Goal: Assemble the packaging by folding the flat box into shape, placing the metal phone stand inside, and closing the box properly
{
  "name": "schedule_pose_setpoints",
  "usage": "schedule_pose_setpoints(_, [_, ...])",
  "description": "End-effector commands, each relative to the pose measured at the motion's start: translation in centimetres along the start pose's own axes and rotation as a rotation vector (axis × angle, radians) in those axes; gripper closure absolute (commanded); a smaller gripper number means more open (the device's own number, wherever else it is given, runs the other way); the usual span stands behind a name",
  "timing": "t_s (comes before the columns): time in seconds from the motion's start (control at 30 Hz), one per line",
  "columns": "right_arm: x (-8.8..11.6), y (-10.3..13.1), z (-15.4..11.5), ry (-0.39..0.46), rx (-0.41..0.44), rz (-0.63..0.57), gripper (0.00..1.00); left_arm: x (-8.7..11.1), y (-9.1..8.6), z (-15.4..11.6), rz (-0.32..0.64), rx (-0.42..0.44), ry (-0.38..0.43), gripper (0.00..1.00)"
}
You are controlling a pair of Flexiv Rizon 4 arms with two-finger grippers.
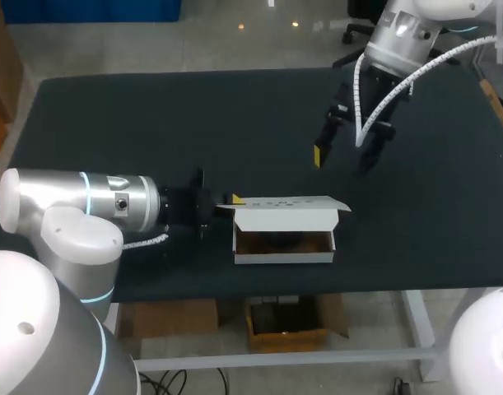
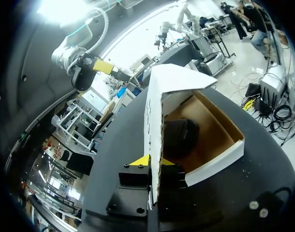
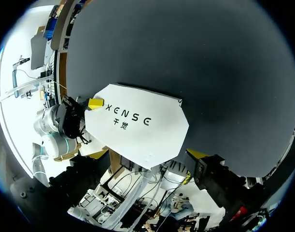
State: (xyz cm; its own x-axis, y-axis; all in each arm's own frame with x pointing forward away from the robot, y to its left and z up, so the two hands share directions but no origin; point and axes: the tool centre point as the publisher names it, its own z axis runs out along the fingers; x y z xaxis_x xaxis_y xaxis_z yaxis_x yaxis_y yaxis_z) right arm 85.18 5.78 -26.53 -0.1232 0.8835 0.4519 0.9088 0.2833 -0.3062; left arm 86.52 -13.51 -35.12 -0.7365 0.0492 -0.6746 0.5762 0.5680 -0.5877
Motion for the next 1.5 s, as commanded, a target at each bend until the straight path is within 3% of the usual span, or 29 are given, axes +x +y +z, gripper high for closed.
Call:
schedule_pose_setpoints(0.03, [0.5,0.9,0.5,-0.019,0.088,0.071,0.00,0.8,0.3,0.3,0.009,0.004,-0.018,1.00])
schedule_pose_setpoints(0.27, [-0.3,0.0,1.6,-0.028,0.127,0.178,0.00,1.0,0.3,0.2,0.025,0.005,-0.031,1.00])
schedule_pose_setpoints(0.47, [-1.1,-0.5,2.4,-0.036,0.112,0.222,0.54,1.2,0.3,0.4,0.034,0.005,-0.030,1.00])
schedule_pose_setpoints(0.53, [-1.3,-0.5,2.8,-0.040,0.101,0.221,0.61,1.2,0.3,0.4,0.036,0.008,-0.029,1.00])
schedule_pose_setpoints(0.83, [-2.0,-0.6,5.3,-0.028,0.047,0.161,0.62,1.5,0.5,0.4,0.031,0.022,-0.031,1.00])
schedule_pose_setpoints(1.5, [-1.9,-0.7,7.2,-0.019,0.067,0.141,0.66,2.3,0.6,0.4,0.059,0.033,-0.064,1.00])
